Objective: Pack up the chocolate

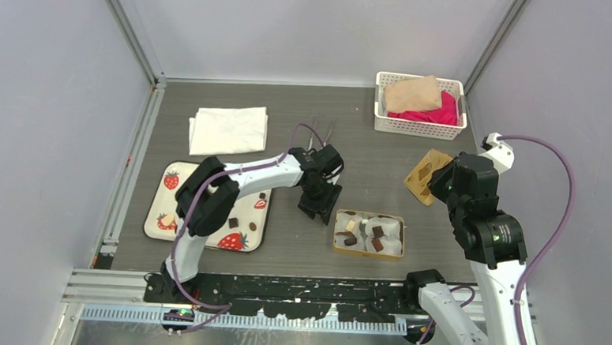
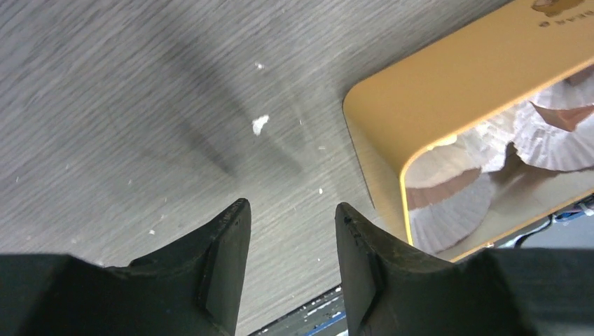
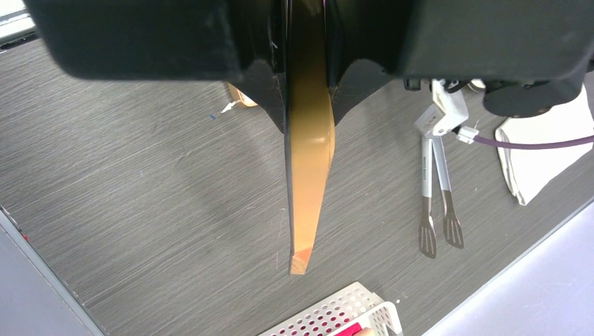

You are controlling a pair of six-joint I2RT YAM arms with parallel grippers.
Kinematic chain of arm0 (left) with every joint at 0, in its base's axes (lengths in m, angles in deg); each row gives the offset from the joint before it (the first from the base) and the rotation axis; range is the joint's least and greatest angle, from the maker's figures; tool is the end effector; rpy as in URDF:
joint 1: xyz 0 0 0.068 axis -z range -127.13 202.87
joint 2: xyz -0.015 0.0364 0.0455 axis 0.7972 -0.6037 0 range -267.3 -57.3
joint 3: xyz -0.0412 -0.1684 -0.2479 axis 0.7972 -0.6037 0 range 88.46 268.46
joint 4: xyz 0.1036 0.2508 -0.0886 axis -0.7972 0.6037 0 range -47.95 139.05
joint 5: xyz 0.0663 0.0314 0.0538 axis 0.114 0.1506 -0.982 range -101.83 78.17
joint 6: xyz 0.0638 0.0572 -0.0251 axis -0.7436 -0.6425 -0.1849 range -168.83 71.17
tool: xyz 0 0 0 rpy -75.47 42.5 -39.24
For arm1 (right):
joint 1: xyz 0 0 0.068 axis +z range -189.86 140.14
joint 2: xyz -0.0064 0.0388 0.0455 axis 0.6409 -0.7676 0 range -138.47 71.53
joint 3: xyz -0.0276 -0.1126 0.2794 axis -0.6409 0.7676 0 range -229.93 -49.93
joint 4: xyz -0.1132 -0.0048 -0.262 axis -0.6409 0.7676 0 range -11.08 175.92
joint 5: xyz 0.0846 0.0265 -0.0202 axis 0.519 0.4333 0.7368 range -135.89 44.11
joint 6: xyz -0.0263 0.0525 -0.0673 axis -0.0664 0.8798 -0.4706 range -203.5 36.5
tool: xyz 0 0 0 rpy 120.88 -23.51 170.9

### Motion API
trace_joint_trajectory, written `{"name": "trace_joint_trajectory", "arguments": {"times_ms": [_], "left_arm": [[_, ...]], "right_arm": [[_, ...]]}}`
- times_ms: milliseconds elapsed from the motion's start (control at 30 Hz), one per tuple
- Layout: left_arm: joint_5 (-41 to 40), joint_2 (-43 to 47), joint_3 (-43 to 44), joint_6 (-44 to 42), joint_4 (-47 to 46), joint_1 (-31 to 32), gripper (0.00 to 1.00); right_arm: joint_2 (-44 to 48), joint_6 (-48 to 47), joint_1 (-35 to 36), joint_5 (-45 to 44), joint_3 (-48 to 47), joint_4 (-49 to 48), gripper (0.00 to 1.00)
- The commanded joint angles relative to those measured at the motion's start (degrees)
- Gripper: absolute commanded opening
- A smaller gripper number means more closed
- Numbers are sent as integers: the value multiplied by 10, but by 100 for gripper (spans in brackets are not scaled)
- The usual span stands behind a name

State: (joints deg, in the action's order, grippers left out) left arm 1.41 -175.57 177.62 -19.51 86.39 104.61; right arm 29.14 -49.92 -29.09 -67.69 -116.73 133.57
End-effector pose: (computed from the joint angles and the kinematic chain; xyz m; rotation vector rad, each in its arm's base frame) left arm 0.2755 -0.3789 0.1486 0.6377 2.9544 -0.5522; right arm 0.1545 -0.0006 0.4040 0.6266 1.9606 0.0787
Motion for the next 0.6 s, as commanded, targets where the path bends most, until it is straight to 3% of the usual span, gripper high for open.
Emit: {"name": "trace_joint_trajectory", "arguments": {"times_ms": [0,133,567], "left_arm": [[-18,89,-22,20,-35,3,52],[-31,72,9,4,-41,26,71],[-60,-9,77,-5,16,38,60]], "right_arm": [[8,16,-1,-4,2,-20,1],[0,21,-1,6,8,-30,1],[-10,18,0,12,9,-37,1]]}}
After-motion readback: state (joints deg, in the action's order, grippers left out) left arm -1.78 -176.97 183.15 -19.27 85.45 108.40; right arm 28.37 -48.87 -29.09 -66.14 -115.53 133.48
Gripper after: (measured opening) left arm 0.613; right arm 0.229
